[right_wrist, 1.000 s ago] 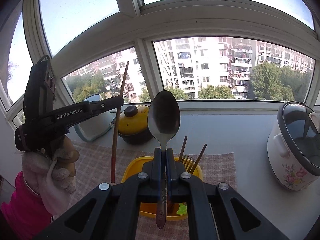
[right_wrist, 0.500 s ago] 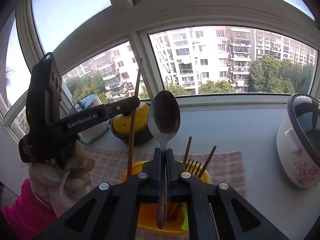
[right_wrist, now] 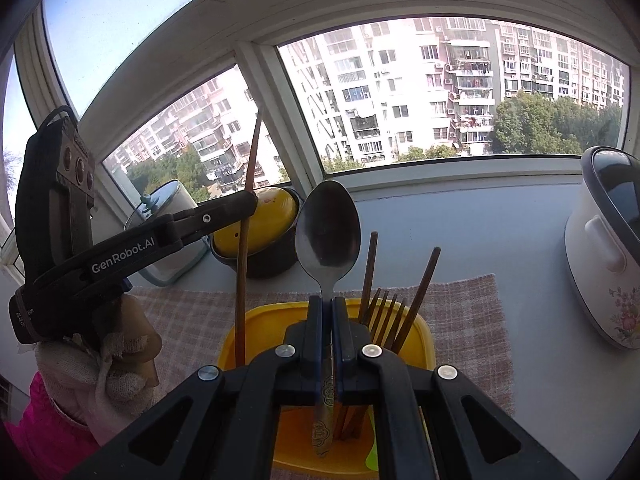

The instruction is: Organize utensils

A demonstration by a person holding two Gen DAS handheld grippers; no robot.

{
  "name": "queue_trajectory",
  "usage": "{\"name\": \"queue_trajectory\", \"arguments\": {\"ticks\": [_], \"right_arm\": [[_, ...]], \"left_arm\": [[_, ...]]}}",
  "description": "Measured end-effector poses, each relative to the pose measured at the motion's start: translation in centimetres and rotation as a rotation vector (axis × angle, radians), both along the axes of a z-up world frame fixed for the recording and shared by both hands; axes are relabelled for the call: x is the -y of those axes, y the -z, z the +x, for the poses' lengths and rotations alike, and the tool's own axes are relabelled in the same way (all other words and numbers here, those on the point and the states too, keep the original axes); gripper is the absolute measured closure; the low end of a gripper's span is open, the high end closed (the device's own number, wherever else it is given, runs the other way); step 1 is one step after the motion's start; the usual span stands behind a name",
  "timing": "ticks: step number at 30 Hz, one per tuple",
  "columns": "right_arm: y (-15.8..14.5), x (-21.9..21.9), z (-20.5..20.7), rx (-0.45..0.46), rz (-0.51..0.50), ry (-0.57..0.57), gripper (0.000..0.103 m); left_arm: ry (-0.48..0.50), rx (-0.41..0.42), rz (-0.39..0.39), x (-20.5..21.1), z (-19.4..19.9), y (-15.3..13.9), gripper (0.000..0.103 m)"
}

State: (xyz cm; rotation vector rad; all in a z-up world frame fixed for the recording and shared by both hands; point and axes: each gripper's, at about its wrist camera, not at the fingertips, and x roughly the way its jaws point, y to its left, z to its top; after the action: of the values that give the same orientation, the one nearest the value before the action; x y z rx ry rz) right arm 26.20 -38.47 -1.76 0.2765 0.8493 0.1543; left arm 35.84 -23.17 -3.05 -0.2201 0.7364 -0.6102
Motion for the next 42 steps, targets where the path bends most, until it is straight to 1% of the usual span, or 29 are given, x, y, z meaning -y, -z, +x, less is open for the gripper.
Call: {"name": "queue_trajectory", "arguments": {"ticks": [8, 10, 12, 14, 15, 16, 17, 18, 20, 22, 24, 28, 34, 38, 42], "right_arm": [[0.3, 0.3, -1.2, -0.031, 0.009, -0.003, 0.101], [0.2, 0.2, -1.4, -0.036, 0.010, -0.007, 0.101], [0.0, 0.1, -2.0, -0.035, 0.010, -0.012, 0.096], [0.0, 0.0, -2.5, -0.037, 0.007, -0.022, 0.094], [-0.1, 0.0, -2.7, -0.035, 0.004, -0.023, 0.083], [-0.2, 0.0, -3.0, -0.032, -0.001, -0.020, 0.076], [-0.4, 0.0, -3.3, -0.026, -0.003, -0.017, 0.068], [-0.5, 0.0, -3.6, -0.022, -0.005, -0.016, 0.068], [-0.6, -0.1, -4.0, -0.022, -0.009, -0.024, 0.068], [-0.7, -0.3, -4.6, -0.021, -0.017, -0.028, 0.066], [-0.8, -0.4, -5.0, -0.019, -0.021, -0.028, 0.059], [-1.1, -0.5, -6.0, -0.012, -0.023, -0.027, 0.059], [-1.5, -0.9, -7.5, -0.006, -0.037, -0.022, 0.054], [-1.9, -1.1, -8.6, 0.003, -0.045, -0.011, 0.051], [-2.5, -1.7, -9.9, 0.019, -0.079, -0.007, 0.043]], "left_arm": [[0.004, -0.004, 0.013, -0.4, -1.2, -0.3, 0.099], [0.018, -0.010, 0.014, -0.3, -1.6, -0.3, 0.099], [0.021, -0.008, 0.018, -0.3, -2.0, -0.5, 0.099], [0.023, -0.015, 0.021, -0.4, -2.3, -0.6, 0.099], [0.024, -0.020, 0.019, -0.4, -2.4, -0.7, 0.097], [0.023, -0.022, 0.018, -0.5, -2.7, -0.8, 0.095], [0.021, -0.020, 0.019, -0.5, -2.9, -0.9, 0.088], [0.019, -0.016, 0.019, -0.6, -3.1, -1.0, 0.083], [0.015, -0.012, 0.020, -0.8, -3.7, -1.2, 0.080], [0.011, -0.015, 0.021, -1.0, -4.2, -1.2, 0.080], [0.006, -0.018, 0.022, -1.2, -4.7, -1.3, 0.080], [-0.002, -0.024, 0.020, -1.7, -5.7, -1.5, 0.080], [-0.007, -0.020, 0.031, -2.7, -7.7, -2.1, 0.080], [-0.006, -0.012, 0.040, -3.3, -9.3, -2.5, 0.080], [-0.010, 0.001, 0.051, -3.8, -11.0, -3.0, 0.080]]}}
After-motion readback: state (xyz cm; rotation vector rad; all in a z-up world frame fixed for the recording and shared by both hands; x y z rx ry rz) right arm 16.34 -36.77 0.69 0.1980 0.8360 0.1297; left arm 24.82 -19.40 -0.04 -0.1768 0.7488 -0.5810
